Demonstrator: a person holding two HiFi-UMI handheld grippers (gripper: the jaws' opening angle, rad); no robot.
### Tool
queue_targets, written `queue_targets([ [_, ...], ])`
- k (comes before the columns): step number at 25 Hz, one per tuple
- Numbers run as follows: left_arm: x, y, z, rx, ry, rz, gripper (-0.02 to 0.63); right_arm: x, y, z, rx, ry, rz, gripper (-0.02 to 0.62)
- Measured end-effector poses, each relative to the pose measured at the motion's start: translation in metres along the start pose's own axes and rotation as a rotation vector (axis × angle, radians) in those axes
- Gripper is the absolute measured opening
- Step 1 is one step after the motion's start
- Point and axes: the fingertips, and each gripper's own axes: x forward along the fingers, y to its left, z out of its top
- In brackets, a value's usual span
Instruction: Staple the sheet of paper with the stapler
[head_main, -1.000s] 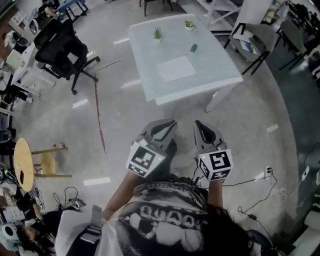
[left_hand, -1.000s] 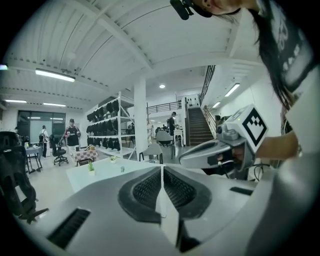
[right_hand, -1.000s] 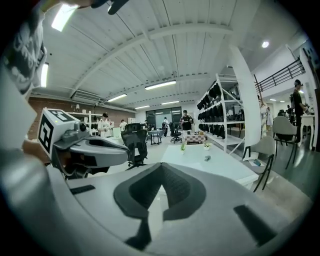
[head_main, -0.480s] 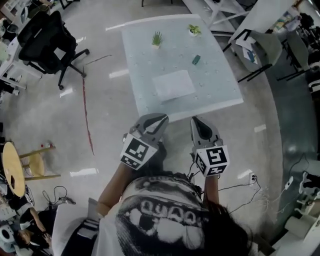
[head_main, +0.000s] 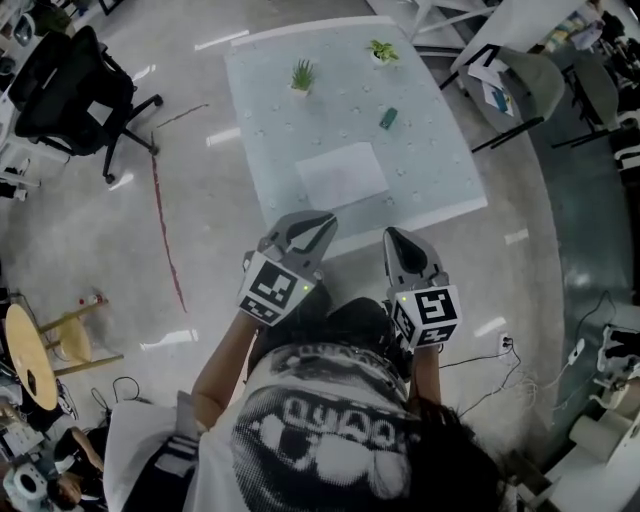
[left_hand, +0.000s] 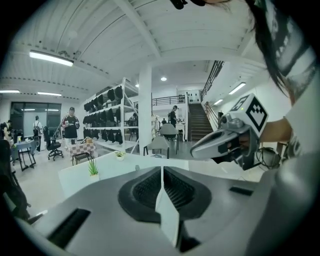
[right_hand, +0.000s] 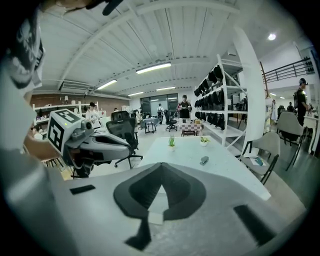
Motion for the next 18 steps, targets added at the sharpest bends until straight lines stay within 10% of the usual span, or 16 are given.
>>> queue_targets([
  [11, 0.034, 0.012, 0.003, -0.089, 0.0, 0.079, 0.012, 0.047, -0.04, 0.001, 0.009, 0.037, 0.099, -0.002],
  [18, 0.056, 0.042, 0.009, -0.134, 0.02, 0.265, 0.012, 0.11, -0.086, 0.0, -0.074, 0.106, 0.25, -0.002],
])
